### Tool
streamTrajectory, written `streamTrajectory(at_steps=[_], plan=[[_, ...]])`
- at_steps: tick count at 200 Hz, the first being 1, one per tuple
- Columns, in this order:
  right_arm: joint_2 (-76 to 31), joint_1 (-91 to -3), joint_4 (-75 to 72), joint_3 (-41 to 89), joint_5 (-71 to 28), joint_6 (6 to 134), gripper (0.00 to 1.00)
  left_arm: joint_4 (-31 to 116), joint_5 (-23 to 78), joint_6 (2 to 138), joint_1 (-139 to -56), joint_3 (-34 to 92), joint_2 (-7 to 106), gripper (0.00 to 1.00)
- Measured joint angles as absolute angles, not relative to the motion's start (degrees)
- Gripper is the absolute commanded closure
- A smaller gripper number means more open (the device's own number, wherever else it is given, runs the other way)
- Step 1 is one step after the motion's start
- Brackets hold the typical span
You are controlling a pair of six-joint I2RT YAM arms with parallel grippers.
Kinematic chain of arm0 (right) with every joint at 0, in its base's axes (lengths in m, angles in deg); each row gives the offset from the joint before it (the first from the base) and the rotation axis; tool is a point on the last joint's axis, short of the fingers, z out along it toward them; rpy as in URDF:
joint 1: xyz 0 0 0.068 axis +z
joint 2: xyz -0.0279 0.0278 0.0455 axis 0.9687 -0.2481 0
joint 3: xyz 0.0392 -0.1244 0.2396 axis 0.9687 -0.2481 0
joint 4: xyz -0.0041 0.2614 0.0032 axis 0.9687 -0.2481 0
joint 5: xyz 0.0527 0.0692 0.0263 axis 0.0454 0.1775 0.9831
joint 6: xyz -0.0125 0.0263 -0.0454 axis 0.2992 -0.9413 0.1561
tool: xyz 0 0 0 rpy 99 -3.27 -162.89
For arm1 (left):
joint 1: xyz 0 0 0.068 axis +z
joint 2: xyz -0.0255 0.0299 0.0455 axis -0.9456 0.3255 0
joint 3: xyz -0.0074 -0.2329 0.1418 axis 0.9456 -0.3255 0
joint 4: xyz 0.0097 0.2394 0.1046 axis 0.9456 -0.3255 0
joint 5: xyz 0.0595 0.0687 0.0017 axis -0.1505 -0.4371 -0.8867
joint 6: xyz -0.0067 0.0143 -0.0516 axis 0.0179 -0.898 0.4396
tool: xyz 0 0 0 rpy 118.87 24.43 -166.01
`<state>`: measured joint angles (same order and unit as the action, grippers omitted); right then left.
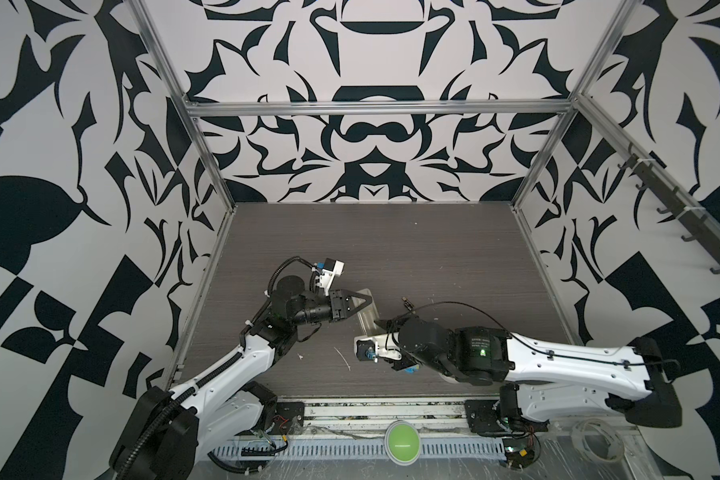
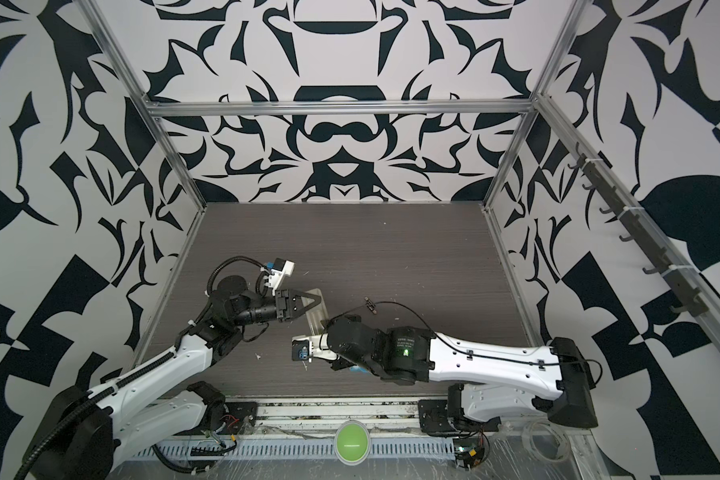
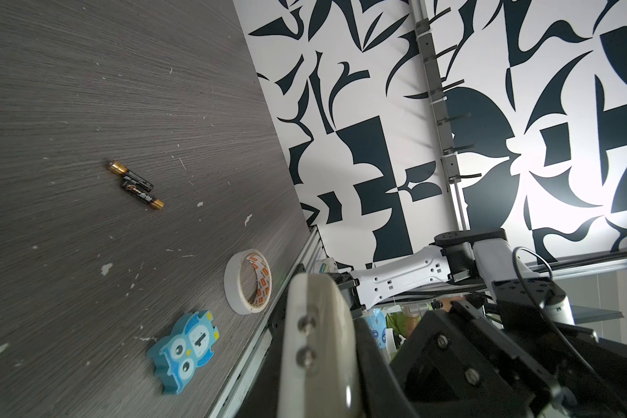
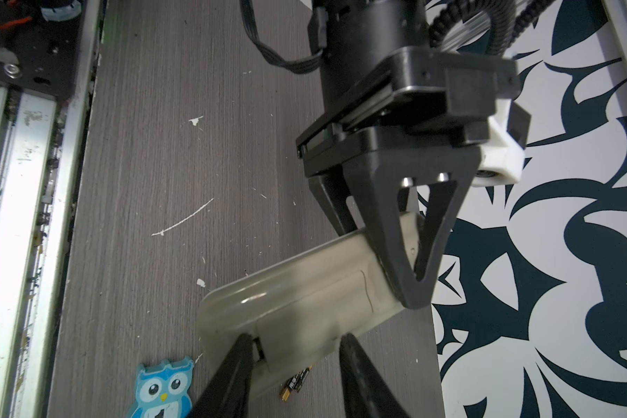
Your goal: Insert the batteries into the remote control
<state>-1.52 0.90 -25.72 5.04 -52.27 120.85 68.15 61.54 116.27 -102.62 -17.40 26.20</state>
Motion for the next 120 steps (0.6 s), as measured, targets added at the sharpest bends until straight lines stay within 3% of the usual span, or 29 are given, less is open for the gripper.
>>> streamTrajectory(at_steps=[120], plan=[[-1.3, 1.0, -23.9, 3.9, -53.9, 120.9, 0.61, 68.5, 60.3, 116.4, -102.5, -17.4, 26.5, 1.0]])
